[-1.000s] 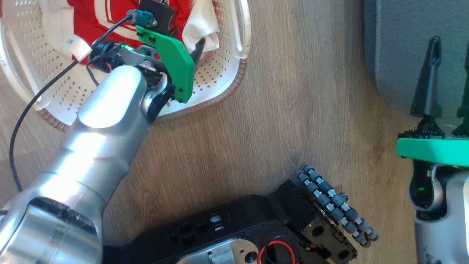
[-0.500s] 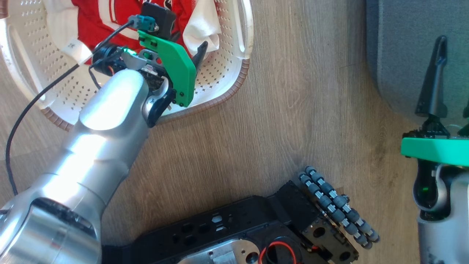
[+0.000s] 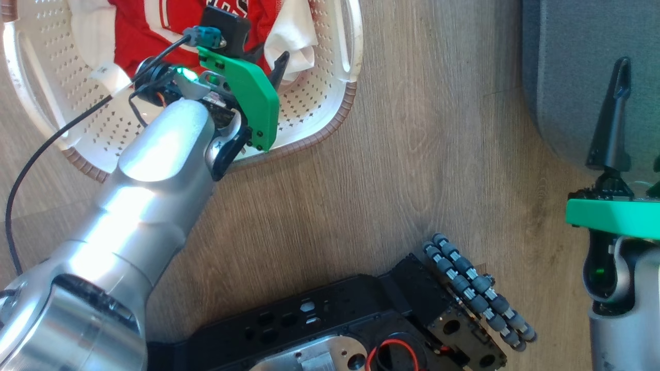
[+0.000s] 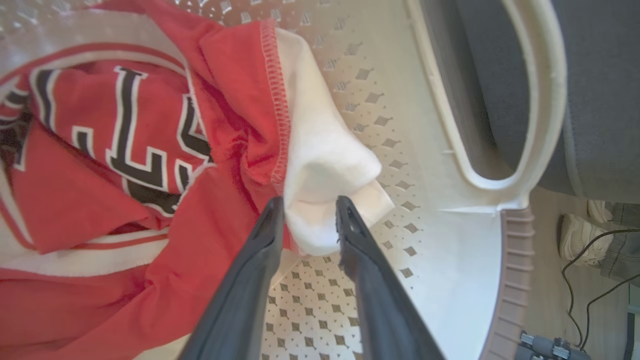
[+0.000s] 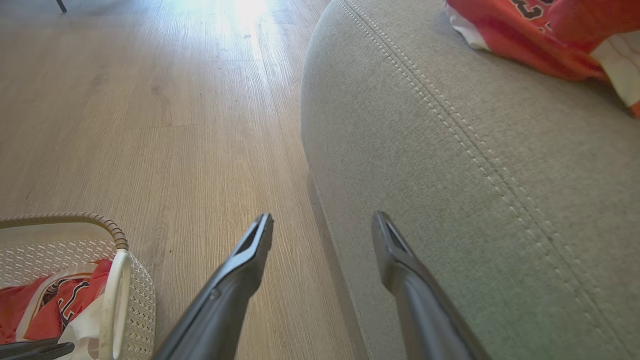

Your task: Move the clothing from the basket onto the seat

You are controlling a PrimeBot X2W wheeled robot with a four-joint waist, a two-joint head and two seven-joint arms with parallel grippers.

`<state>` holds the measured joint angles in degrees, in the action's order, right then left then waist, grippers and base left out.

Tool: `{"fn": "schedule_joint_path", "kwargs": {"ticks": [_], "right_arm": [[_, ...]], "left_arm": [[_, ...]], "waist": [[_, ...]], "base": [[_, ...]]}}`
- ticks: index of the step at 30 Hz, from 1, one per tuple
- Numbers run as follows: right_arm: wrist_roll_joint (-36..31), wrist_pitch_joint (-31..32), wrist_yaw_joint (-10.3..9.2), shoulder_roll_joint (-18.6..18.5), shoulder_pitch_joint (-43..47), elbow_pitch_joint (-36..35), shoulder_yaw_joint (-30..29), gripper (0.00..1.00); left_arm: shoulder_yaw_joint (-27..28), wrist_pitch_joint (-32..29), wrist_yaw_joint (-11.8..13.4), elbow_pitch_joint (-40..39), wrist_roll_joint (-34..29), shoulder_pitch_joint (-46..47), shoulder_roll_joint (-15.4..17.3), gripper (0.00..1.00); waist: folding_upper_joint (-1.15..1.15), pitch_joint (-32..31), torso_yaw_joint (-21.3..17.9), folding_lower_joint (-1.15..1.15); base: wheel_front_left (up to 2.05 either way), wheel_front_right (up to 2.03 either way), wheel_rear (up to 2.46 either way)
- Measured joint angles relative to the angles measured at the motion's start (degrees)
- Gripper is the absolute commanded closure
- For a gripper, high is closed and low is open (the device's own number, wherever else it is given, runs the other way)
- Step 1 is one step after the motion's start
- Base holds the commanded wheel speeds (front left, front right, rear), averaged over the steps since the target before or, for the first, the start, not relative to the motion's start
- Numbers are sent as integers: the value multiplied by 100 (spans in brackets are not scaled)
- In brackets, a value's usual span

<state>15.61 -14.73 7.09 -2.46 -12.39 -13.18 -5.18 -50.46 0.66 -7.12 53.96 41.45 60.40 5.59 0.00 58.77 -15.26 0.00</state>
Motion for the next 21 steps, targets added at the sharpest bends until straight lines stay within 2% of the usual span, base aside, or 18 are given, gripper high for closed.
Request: {"fn": "schedule_joint_path", "kwargs": {"ticks": [1,4,6,7,9,21], "right_arm": [[0,0,0,0,0,0,0,0],[1,0,0,0,0,0,0,0],[0,0,0,0,0,0,0,0],[1,0,0,0,0,0,0,0],[1,0,0,0,0,0,0,0],[1,0,0,0,-42,69,9,0]], "left_arm": [[-46,4,0,5,10,12,-5,47],[-99,67,0,7,41,20,-19,53],[-157,119,0,5,111,43,-23,61],[-192,145,0,4,137,66,-24,69],[-265,178,0,0,178,102,-24,100],[-464,614,0,-213,632,262,-3,100]], "waist": [[0,-1,-1,0],[0,-4,-4,0],[0,-5,-7,0],[0,-5,-7,0],[0,-9,-7,0],[0,-67,37,0]], "base": [[0,0,0],[0,0,0],[0,0,0],[0,0,0],[0,0,0],[0,0,0]]}}
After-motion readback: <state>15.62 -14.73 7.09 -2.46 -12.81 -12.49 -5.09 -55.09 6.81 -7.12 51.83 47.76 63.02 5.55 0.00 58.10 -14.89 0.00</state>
